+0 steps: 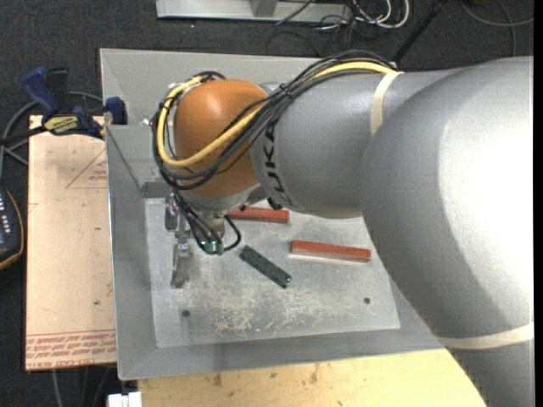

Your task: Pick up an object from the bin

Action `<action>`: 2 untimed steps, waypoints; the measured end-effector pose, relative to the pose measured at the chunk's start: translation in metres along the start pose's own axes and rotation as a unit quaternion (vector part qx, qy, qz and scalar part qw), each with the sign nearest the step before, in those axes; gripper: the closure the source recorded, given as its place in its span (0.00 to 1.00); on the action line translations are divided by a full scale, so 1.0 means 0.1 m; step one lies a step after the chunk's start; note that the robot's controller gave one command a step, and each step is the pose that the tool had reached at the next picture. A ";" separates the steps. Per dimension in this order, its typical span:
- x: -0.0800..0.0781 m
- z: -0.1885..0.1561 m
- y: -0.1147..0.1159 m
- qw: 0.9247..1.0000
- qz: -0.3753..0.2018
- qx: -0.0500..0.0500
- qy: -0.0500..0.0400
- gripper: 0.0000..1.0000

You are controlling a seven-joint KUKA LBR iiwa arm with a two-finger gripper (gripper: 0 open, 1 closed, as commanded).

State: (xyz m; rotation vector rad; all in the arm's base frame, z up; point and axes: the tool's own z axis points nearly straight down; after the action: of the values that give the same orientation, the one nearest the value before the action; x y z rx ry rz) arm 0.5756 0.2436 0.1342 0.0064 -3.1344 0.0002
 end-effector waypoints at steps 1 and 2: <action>0.84 0.41 -0.51 1.000 0.008 0.002 0.002 0.00; 0.77 0.21 -1.67 0.999 0.047 0.002 -0.003 0.00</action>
Offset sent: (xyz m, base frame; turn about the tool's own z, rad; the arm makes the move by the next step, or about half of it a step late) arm -0.0799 -0.0495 -0.0369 0.0143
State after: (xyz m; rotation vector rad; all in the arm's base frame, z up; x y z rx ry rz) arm 0.4993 0.0759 0.1139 -0.1423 -3.1382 0.0056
